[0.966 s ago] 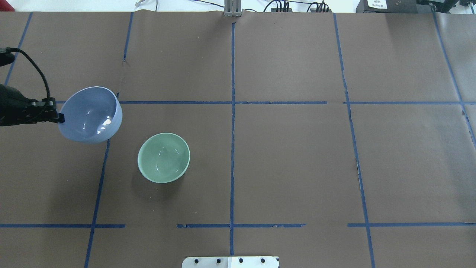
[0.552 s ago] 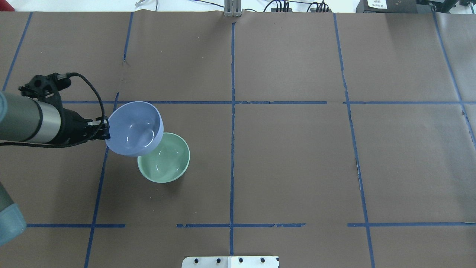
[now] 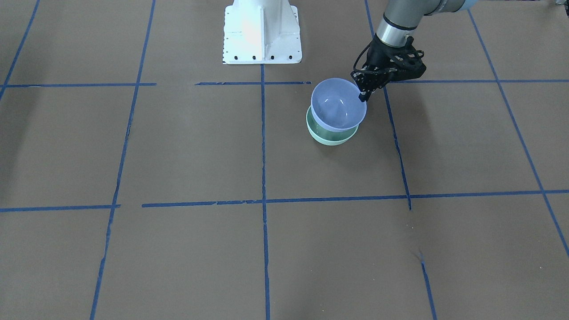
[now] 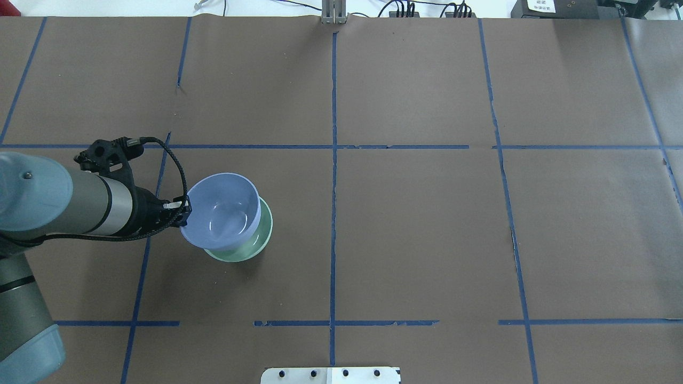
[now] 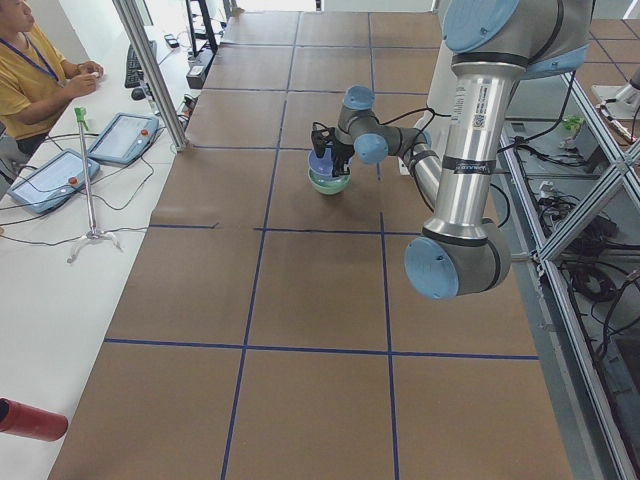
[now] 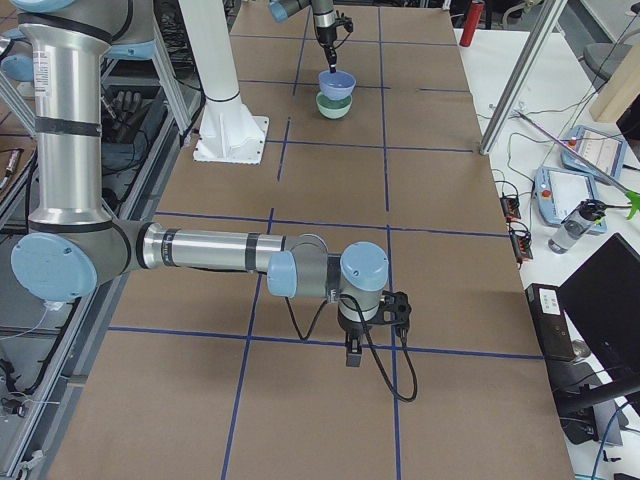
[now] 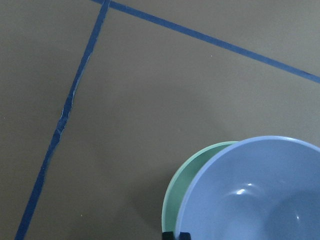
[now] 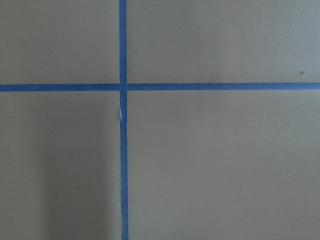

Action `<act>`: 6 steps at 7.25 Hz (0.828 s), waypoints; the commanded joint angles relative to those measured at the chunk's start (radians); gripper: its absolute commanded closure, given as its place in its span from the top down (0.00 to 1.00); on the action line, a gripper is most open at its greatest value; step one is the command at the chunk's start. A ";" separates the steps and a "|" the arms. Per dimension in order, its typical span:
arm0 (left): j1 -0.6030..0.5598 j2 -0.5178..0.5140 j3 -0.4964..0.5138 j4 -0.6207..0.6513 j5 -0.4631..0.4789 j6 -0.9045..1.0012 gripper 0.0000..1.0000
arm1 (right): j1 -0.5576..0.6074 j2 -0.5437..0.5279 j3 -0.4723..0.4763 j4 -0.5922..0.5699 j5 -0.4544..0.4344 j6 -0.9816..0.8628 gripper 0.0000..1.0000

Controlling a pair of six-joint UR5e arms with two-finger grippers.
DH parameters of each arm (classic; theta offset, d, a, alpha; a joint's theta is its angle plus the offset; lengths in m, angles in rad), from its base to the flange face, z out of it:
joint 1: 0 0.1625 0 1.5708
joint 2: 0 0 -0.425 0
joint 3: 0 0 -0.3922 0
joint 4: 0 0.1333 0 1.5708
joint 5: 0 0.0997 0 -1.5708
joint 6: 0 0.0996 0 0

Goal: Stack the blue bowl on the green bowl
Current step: 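Lower the blue bowl into the green bowl and open the left gripper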

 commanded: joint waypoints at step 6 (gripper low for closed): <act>0.017 -0.038 0.088 -0.007 0.015 -0.009 0.68 | 0.000 0.000 0.000 0.000 0.000 0.000 1.00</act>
